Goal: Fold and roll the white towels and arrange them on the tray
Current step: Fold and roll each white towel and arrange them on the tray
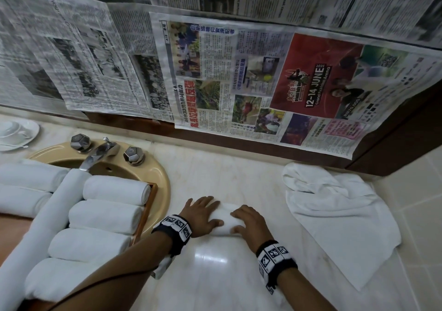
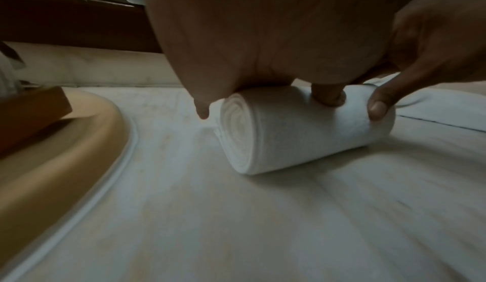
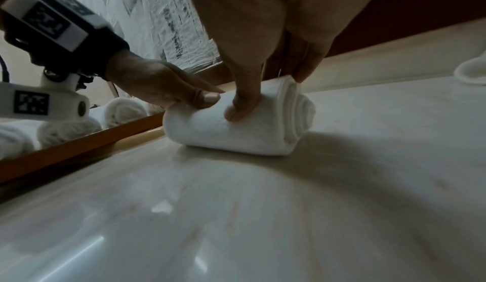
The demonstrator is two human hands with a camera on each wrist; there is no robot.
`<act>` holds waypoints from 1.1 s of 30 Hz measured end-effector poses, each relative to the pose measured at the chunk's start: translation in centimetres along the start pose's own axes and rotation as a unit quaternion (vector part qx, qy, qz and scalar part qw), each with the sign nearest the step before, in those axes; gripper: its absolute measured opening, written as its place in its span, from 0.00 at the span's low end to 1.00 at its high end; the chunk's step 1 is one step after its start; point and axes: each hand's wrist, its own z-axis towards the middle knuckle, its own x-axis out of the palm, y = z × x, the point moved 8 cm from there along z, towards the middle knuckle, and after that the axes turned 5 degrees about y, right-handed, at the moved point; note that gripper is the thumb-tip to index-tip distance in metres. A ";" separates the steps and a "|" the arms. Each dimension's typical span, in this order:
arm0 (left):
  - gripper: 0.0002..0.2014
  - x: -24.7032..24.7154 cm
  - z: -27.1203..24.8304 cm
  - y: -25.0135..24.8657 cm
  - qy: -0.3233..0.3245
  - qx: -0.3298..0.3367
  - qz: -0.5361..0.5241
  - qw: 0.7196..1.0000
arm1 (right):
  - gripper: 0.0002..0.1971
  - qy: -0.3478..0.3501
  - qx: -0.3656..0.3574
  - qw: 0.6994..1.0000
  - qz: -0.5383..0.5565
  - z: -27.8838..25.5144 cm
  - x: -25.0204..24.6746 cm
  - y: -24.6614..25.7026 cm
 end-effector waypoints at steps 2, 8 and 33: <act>0.37 -1.0 0.4 -0.2 0.010 -0.012 0.005 1.000 | 0.19 0.020 0.025 0.999 0.016 1.0 -0.6 -0.3; 0.43 -2.2 1.6 0.8 0.082 -0.051 -0.017 0.995 | 0.21 0.085 0.085 0.993 0.019 3.8 -1.6 -0.9; 0.34 -3.7 -3.1 -4.0 -0.022 0.016 0.070 0.997 | 0.17 -0.024 -0.014 1.000 0.007 -1.6 -1.4 0.2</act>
